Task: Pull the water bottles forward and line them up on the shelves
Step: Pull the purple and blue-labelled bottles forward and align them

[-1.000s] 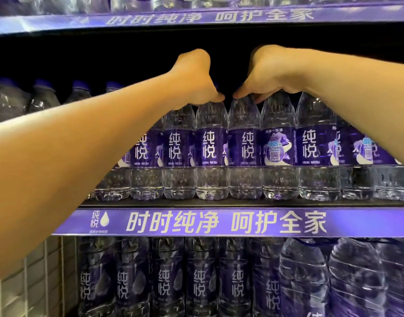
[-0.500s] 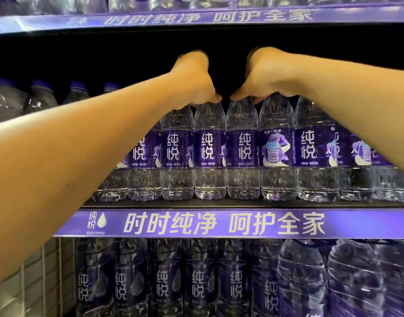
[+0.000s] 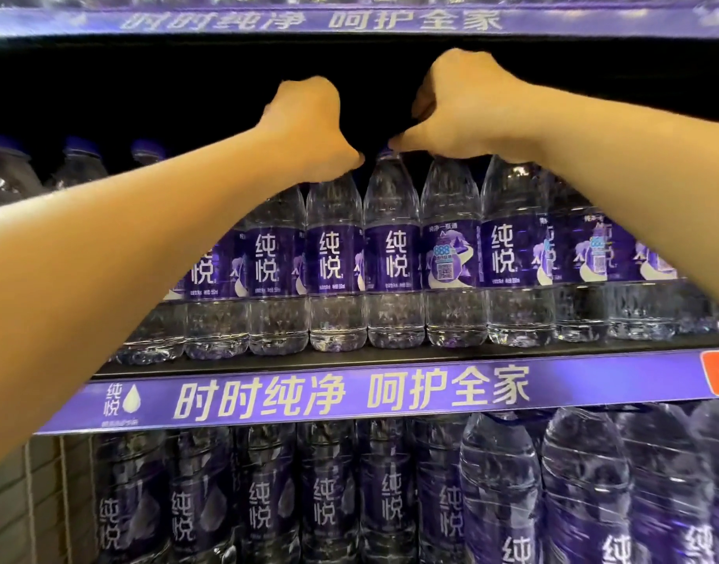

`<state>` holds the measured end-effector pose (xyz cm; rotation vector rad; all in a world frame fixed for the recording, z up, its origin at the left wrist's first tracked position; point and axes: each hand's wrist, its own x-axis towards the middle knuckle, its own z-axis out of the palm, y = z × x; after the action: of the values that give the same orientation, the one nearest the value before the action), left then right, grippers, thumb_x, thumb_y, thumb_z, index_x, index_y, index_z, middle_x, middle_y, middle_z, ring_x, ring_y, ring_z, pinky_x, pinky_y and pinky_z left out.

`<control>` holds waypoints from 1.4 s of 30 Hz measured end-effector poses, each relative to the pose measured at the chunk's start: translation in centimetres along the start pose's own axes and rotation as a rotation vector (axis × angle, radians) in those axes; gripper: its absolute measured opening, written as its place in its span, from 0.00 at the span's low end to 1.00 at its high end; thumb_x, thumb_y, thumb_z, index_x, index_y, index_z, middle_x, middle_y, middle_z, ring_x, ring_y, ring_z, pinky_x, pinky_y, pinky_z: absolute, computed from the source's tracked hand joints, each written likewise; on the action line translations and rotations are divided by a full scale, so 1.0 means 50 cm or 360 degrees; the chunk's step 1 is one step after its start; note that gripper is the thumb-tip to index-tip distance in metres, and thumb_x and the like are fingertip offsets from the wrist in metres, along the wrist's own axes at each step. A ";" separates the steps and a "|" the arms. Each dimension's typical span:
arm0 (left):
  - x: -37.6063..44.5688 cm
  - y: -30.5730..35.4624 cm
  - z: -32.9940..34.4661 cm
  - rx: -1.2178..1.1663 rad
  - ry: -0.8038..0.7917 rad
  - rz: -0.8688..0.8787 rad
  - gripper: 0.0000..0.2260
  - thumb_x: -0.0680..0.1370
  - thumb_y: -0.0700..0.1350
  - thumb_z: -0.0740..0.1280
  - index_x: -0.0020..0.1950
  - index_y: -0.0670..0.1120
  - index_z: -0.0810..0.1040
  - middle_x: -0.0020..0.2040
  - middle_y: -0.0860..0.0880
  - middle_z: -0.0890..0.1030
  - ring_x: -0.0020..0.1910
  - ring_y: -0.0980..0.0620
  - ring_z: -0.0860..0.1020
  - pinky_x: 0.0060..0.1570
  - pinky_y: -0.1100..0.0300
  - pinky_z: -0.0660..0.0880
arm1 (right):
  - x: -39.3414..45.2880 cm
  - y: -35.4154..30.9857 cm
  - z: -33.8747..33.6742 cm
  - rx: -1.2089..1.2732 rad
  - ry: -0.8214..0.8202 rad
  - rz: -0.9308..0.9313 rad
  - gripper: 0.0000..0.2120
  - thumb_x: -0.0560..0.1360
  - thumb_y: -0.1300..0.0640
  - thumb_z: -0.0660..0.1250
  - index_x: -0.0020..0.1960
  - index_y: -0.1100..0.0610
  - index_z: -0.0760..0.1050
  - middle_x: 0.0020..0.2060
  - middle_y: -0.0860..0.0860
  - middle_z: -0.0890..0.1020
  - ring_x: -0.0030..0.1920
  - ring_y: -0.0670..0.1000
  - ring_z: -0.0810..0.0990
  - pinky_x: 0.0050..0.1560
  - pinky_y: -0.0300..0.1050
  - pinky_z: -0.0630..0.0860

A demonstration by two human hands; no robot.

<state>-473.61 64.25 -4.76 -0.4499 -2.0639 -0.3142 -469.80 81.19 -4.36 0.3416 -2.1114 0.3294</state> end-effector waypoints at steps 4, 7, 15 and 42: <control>0.005 0.041 0.029 0.0050 0.0206 0.0208 0.13 0.75 0.49 0.69 0.38 0.42 0.72 0.30 0.47 0.69 0.28 0.47 0.68 0.25 0.57 0.65 | -0.034 0.067 -0.056 -0.0220 0.0174 -0.0117 0.19 0.71 0.47 0.74 0.51 0.63 0.80 0.46 0.59 0.85 0.48 0.58 0.83 0.52 0.55 0.80; 0.014 0.094 0.045 0.0018 0.0209 0.0344 0.14 0.76 0.50 0.68 0.37 0.44 0.69 0.29 0.46 0.69 0.28 0.47 0.67 0.27 0.56 0.64 | -0.056 0.117 -0.082 -0.0350 0.0247 -0.0134 0.20 0.72 0.48 0.72 0.49 0.66 0.79 0.43 0.62 0.84 0.46 0.61 0.82 0.50 0.56 0.80; 0.033 0.197 0.060 0.0079 -0.0051 0.0292 0.16 0.76 0.52 0.70 0.36 0.44 0.70 0.31 0.44 0.71 0.30 0.46 0.69 0.28 0.55 0.66 | -0.086 0.179 -0.094 -0.0466 -0.0111 -0.0021 0.24 0.72 0.38 0.71 0.41 0.60 0.74 0.34 0.55 0.77 0.34 0.56 0.75 0.34 0.47 0.70; 0.016 0.215 0.058 -0.0568 -0.0259 -0.0190 0.19 0.74 0.45 0.75 0.62 0.46 0.76 0.53 0.46 0.82 0.51 0.45 0.82 0.51 0.48 0.82 | -0.033 0.177 -0.069 0.0433 -0.0332 0.0249 0.29 0.73 0.57 0.76 0.71 0.55 0.71 0.63 0.52 0.79 0.57 0.55 0.80 0.54 0.51 0.82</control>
<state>-471.54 75.20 -5.08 -0.5825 -2.2034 -0.7462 -469.49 90.83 -4.85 0.3832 -2.3072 0.7032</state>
